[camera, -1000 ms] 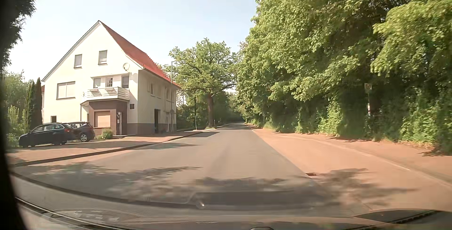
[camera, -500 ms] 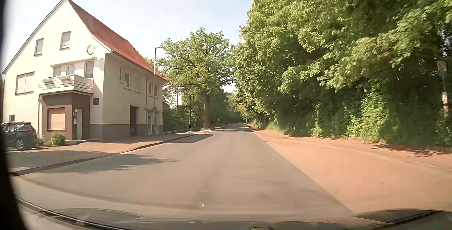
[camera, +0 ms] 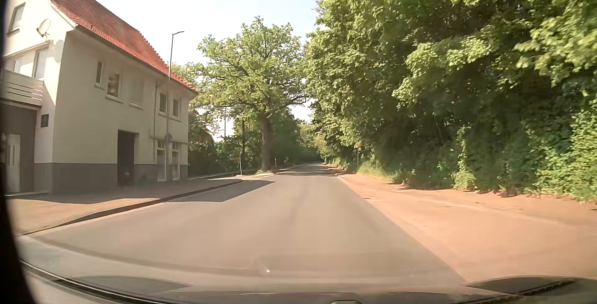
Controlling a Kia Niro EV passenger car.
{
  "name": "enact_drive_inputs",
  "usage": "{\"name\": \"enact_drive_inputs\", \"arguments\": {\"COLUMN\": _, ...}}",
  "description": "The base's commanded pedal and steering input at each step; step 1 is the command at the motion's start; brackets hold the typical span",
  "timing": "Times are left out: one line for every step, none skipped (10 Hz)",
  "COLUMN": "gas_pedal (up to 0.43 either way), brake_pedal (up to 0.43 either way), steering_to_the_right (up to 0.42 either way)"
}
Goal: Follow the waypoints while adhering to traffic rules and regulations
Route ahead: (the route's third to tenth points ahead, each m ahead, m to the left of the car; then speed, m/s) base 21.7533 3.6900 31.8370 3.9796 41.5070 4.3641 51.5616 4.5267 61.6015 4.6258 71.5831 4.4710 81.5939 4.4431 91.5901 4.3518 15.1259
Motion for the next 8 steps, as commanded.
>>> {"name": "enact_drive_inputs", "arguments": {"gas_pedal": 0.177, "brake_pedal": 0.0, "steering_to_the_right": 0.0}}
{"name": "enact_drive_inputs", "arguments": {"gas_pedal": 0.177, "brake_pedal": 0.0, "steering_to_the_right": -0.001}}
{"name": "enact_drive_inputs", "arguments": {"gas_pedal": 0.177, "brake_pedal": 0.0, "steering_to_the_right": -0.001}}
{"name": "enact_drive_inputs", "arguments": {"gas_pedal": 0.189, "brake_pedal": 0.0, "steering_to_the_right": -0.001}}
{"name": "enact_drive_inputs", "arguments": {"gas_pedal": 0.189, "brake_pedal": 0.0, "steering_to_the_right": -0.001}}
{"name": "enact_drive_inputs", "arguments": {"gas_pedal": 0.189, "brake_pedal": 0.0, "steering_to_the_right": -0.001}}
{"name": "enact_drive_inputs", "arguments": {"gas_pedal": 0.189, "brake_pedal": 0.0, "steering_to_the_right": -0.001}}
{"name": "enact_drive_inputs", "arguments": {"gas_pedal": 0.189, "brake_pedal": 0.0, "steering_to_the_right": -0.001}}
